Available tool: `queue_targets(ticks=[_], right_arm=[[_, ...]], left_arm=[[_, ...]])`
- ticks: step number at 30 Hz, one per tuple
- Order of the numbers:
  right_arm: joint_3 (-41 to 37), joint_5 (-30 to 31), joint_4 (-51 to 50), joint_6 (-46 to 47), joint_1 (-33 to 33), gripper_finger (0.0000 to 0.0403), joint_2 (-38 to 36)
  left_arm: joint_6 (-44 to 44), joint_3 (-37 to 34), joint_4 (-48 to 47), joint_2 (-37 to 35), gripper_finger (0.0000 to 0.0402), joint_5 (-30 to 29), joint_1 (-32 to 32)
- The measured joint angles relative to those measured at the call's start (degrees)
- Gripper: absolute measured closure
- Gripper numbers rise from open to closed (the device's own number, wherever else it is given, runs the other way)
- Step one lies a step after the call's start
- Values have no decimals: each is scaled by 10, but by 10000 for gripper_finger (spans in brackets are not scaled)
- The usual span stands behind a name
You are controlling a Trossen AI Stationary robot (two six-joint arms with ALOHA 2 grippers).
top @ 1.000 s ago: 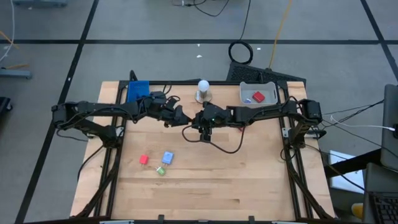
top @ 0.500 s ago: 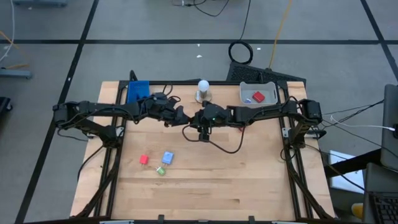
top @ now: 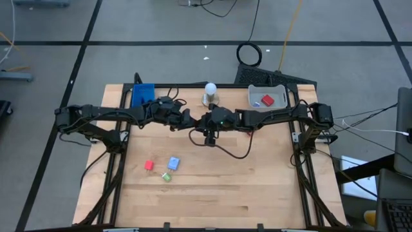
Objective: Pick & Place Office items
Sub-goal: Put the black digital clock into the blue bin
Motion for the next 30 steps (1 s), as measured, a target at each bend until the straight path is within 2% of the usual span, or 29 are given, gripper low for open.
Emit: queue_targets(ticks=[20, 30], right_arm=[[0, 0, 6, 0, 0, 253, 0], [0, -2, 6, 0, 0, 253, 0]], left_arm=[[-26, 0, 3, 0, 172, -55, -25], [-45, 3, 38, 35, 172, -37, -25]])
